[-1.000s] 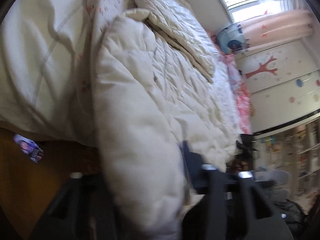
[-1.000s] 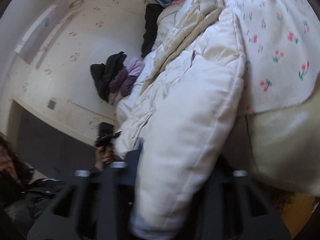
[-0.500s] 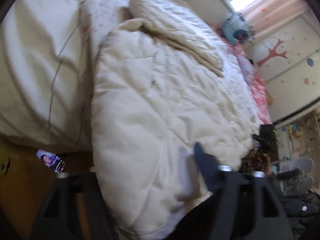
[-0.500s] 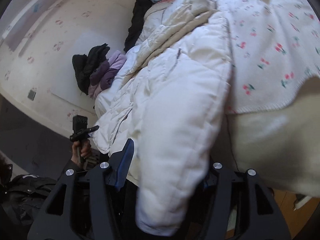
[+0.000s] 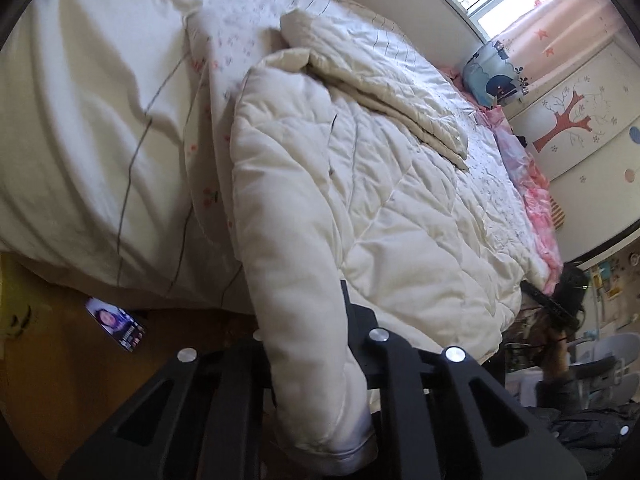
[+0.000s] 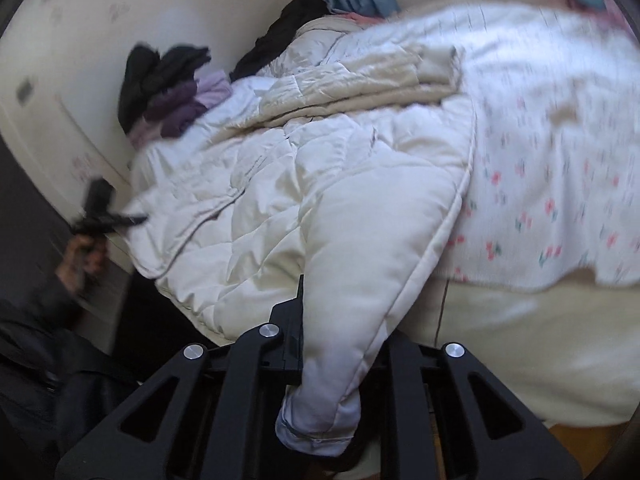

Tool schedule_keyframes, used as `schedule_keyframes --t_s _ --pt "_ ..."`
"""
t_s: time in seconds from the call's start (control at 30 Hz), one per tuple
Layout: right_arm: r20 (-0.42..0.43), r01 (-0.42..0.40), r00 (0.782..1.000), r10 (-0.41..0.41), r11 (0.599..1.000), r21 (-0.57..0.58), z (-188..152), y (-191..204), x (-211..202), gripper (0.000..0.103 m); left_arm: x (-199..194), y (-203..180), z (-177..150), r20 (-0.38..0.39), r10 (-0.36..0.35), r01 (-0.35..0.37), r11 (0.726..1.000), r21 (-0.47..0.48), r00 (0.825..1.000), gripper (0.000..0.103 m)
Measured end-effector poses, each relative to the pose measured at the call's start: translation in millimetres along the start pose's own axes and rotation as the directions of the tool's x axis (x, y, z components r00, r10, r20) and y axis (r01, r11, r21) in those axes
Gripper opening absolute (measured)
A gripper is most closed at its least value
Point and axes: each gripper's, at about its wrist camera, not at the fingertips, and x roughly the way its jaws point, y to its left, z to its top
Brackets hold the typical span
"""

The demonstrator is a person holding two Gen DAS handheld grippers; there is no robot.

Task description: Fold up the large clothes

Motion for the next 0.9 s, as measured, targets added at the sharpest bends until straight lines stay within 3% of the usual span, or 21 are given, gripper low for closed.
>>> schedule_keyframes --t_s 0.17,0.43,0.9 --pt "0.016 0.085 0.996 -0.084 0.991 -0.099 5.7 26.6 0.8 0.013 -13.0 -1.0 7.0 0.036 -0.024 0.024 1.0 -0.003 0.999 0.014" --pt "0.049 0.159 0.987 -0.153 0.973 -0.164 8.9 43.8 -3.4 0.013 -29.5 -9.5 13.3 0.073 -0.035 0.034 0.999 0.017 0.997 0.014" --pt "0.133 0.191 0.978 -0.163 0.953 -0.234 9.5 58.9 -37.8 0.012 -56.6 -26.3 9.7 0.103 -0.084 0.078 0.995 0.063 0.991 0.012"
